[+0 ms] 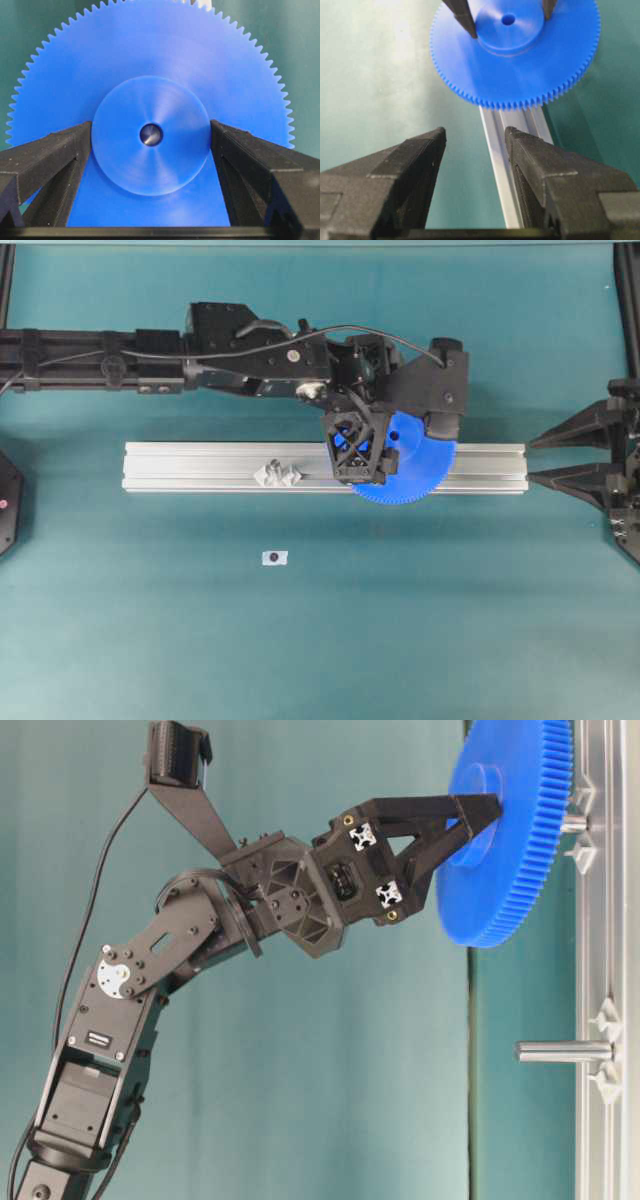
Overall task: Insert the large gear onto the shaft.
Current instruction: 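Lower the gear down onto the shaft with the left gripper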
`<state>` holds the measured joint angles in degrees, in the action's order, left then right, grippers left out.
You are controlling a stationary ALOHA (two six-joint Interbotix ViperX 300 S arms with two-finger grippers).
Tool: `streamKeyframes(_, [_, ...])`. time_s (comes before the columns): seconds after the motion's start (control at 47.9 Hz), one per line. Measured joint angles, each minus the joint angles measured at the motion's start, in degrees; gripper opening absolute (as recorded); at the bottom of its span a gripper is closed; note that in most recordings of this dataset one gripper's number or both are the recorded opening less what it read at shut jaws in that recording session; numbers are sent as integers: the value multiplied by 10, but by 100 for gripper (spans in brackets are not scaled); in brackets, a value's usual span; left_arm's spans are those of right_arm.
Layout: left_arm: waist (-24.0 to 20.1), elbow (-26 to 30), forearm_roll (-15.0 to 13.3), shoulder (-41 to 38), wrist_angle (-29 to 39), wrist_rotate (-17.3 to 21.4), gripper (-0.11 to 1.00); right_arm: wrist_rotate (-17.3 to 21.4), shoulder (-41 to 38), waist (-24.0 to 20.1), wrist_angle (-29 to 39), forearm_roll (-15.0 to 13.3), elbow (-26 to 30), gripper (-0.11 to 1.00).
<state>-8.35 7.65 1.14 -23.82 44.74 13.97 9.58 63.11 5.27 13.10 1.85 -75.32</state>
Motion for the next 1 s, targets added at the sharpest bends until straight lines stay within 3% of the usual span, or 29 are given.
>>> streamKeyframes(0.69, [3,1,0,4,4,-3,93,1,4,-1,-2,0,-1,60])
streamKeyframes(1.003, [3,11,1,2,40,1,94,1,4,-1,-2,0,0,60])
